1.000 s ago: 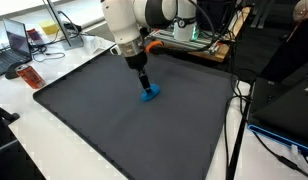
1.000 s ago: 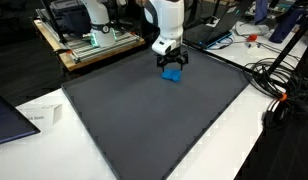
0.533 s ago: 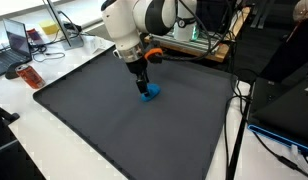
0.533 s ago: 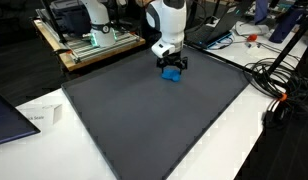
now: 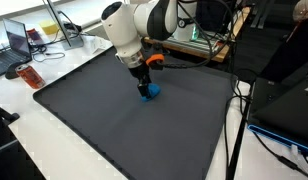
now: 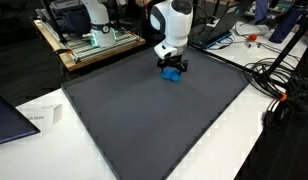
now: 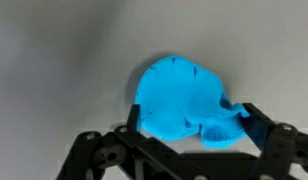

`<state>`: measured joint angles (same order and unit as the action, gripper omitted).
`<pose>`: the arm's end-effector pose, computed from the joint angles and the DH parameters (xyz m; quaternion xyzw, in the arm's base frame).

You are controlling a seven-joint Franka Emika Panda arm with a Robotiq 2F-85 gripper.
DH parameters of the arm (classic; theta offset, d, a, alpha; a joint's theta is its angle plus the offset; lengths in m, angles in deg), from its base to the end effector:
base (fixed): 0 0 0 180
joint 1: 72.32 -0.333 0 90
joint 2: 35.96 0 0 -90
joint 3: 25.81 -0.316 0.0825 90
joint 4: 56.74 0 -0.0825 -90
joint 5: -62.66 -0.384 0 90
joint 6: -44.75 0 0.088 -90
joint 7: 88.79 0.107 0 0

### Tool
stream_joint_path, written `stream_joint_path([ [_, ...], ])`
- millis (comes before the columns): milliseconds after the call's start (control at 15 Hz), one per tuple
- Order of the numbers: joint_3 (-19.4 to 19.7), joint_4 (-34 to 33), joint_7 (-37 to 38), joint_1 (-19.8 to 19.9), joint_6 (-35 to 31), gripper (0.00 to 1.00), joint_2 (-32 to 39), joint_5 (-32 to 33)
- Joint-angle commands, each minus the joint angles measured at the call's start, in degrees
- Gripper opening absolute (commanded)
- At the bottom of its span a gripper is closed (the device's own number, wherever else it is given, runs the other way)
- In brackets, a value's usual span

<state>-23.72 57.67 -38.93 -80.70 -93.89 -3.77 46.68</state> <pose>0.5873 0.0660 0.1634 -0.8782 0.4676 0.0949 0.0340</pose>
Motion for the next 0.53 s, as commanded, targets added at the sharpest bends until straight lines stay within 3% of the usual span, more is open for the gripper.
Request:
stream_joint_path([
  [0, 1.41, -2.08, 1.82, -1.51, 0.62, 1.00, 2.09, 4.55],
  [400, 0.73, -3.16, -0.20, -1.01, 1.76, 0.98, 3.32, 5.86],
  [467, 0.60, -3.39, -0.67, -0.87, 1.87, 0.73, 3.51, 5.90],
])
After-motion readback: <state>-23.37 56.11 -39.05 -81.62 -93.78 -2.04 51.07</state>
